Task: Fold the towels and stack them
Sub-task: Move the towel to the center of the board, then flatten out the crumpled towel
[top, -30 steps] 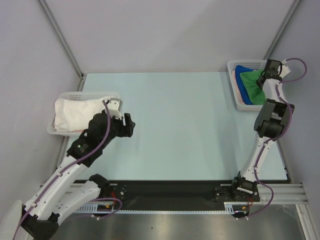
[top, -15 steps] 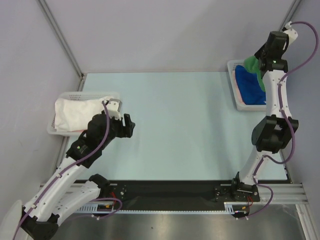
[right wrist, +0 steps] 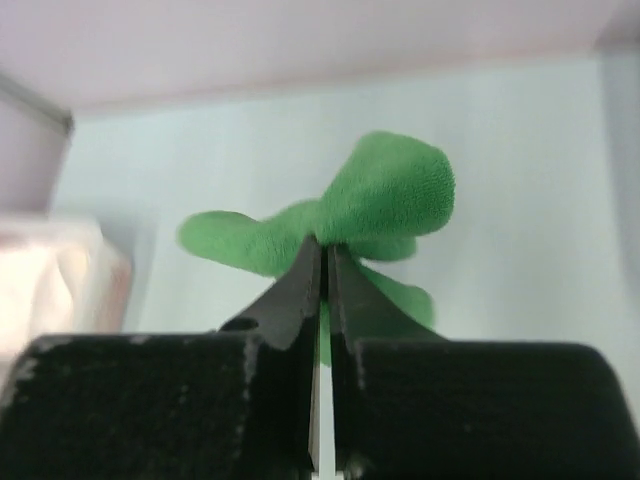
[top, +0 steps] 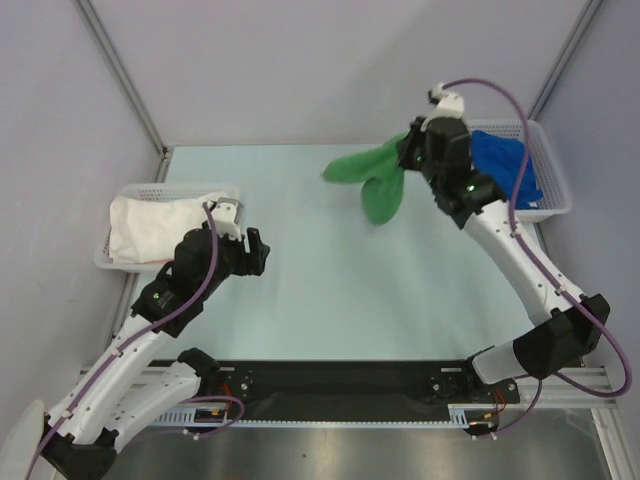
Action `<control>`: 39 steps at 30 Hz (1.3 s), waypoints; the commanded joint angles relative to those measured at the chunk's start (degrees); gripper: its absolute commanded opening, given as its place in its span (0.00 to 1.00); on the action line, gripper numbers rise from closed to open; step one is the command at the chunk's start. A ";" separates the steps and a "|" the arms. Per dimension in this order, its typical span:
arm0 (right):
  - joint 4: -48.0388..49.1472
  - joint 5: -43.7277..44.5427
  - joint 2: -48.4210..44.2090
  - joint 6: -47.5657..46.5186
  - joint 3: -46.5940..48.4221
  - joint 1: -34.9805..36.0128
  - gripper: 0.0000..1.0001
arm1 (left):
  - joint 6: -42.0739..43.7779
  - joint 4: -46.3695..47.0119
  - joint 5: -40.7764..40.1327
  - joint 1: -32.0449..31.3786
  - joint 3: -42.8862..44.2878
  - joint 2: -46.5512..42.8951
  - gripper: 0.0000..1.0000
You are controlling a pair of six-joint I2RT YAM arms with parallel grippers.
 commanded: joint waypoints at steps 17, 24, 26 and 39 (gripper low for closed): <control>5.47 15.65 -25.76 13.45 -47.76 20.44 0.70 | -27.33 16.35 1.70 -3.11 -11.47 10.41 0.72; 11.62 -8.07 -7.51 9.41 -37.32 3.10 0.72 | -26.80 19.53 -0.78 -5.67 -2.59 27.99 0.73; 11.53 -9.23 -0.39 7.21 -32.32 3.25 0.74 | -26.45 18.48 -2.53 -5.85 -0.22 33.51 0.73; 14.34 -12.22 15.11 8.70 -26.57 2.91 0.38 | -25.74 20.49 -7.02 -4.79 6.21 49.62 0.72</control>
